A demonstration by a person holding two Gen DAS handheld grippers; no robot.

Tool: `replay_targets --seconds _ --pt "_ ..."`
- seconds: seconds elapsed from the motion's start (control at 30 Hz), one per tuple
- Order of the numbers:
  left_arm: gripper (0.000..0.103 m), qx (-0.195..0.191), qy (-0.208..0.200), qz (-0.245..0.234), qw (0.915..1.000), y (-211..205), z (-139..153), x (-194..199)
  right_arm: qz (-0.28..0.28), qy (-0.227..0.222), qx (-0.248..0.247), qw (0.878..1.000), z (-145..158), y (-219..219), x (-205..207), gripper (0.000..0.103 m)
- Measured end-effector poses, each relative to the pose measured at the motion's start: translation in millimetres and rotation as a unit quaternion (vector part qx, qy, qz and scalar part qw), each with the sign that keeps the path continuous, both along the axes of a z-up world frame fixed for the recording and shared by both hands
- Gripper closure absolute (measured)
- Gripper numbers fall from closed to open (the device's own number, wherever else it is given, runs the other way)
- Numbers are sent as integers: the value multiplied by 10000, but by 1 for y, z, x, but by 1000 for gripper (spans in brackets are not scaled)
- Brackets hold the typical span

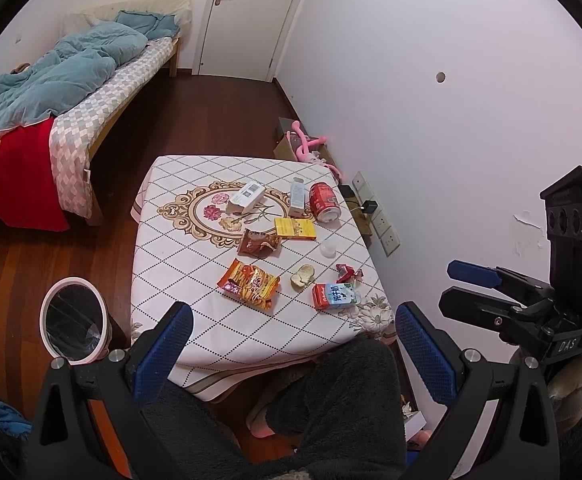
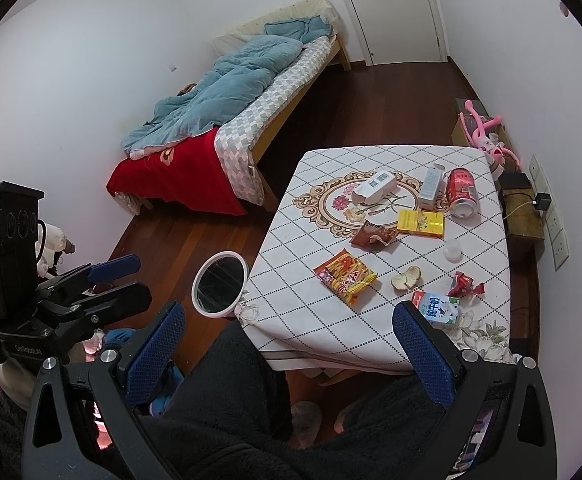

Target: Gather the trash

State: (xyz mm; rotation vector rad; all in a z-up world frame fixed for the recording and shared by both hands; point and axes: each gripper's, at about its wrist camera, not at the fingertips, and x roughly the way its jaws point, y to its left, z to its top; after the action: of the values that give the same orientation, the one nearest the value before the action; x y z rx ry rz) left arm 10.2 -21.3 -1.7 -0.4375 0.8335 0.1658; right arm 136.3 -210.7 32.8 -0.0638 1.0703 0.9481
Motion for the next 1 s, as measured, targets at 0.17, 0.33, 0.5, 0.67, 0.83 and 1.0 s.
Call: replay_targets --seconds 0.17,0.33,0.5,0.67,0.83,1.0 --pt "0 7 -15 -17 10000 0 1 -1 3 -15 16 10000 4 1 1 0" --pt "0 22 -33 -41 10000 -2 3 -1 2 -15 21 10000 5 0 0 0" --pt "0 89 15 0 10000 -2 0 0 22 -21 57 10000 8 2 1 0" --pt "0 611 390 603 9955 10 -33 24 -528 355 -24 9980 -20 -2 13 0" --pt "0 877 996 972 9864 30 -102 63 -1633 685 -257 9839 -89 -17 34 0" --pt "0 669 1746 1054 9767 50 -183 97 -2815 1345 -310 9496 -178 -36 65 0"
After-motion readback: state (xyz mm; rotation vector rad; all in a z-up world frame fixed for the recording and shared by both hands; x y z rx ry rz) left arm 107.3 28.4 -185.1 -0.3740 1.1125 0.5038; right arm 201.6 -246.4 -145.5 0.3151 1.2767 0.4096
